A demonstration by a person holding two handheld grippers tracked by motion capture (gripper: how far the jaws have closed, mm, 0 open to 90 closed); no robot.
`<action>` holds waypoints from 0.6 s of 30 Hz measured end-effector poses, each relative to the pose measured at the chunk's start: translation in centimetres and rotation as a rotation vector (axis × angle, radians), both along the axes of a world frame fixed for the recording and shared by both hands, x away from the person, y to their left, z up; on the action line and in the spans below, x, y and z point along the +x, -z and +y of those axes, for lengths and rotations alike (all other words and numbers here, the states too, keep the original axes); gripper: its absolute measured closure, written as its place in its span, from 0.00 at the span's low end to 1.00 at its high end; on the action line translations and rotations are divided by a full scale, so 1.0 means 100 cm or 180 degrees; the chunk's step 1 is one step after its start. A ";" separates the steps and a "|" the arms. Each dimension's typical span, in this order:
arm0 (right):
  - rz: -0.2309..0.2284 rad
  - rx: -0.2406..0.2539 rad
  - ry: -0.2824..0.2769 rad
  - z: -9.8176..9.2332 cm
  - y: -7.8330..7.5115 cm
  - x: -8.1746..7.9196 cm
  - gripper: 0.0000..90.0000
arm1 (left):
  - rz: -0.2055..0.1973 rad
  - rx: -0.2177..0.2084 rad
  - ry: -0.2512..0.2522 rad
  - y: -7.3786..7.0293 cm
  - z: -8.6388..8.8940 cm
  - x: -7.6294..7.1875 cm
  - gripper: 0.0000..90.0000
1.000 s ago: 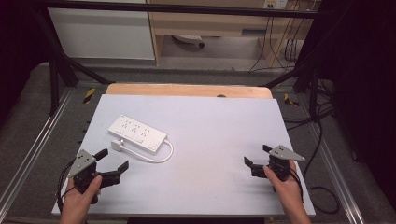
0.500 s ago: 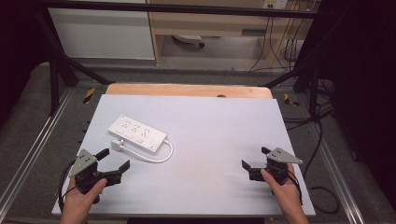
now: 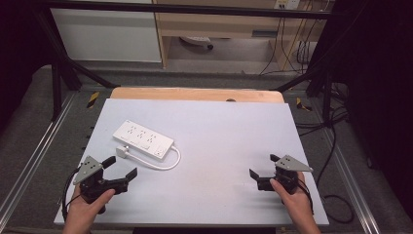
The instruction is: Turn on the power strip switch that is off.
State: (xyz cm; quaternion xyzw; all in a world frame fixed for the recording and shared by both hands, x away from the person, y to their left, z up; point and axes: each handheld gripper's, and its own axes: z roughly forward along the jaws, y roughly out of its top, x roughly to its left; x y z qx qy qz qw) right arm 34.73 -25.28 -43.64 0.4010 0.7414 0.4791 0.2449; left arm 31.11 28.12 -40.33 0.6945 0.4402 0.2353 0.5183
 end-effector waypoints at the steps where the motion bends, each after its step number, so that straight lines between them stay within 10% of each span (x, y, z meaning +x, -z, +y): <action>1: -0.0006 -0.0013 -0.0006 0.000 0.000 0.000 0.02 | 0.0016 0.0001 0.0002 0.000 -0.001 0.000 0.07; 18: -0.0015 -0.0072 -0.0066 0.003 0.000 -0.002 0.02 | -0.0102 -0.0006 -0.0082 -0.014 -0.010 -0.006 0.07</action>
